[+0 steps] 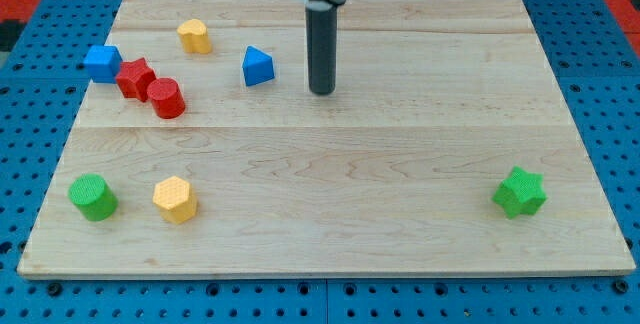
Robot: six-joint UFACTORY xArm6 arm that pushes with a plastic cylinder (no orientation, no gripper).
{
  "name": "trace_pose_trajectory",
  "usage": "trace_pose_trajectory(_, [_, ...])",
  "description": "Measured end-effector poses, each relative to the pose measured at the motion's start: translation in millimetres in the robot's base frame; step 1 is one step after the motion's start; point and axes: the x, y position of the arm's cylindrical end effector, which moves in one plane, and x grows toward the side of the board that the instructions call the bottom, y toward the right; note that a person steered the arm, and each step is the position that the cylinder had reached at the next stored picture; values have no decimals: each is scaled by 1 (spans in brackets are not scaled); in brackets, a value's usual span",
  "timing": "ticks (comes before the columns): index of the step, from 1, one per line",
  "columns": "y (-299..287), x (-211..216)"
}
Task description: Move the blue triangle downwards of the board
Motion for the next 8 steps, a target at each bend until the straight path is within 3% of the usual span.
trace_pose_trajectory(1, [0,-55])
trace_pose_trajectory(2, [-69,-55])
trace_pose_trajectory(3, [-111,-23])
trace_pose_trajectory(4, [-96,16])
trace_pose_trajectory(5, [-75,-4])
trace_pose_trajectory(7, [-44,46])
trace_pose_trajectory(8, [-41,35])
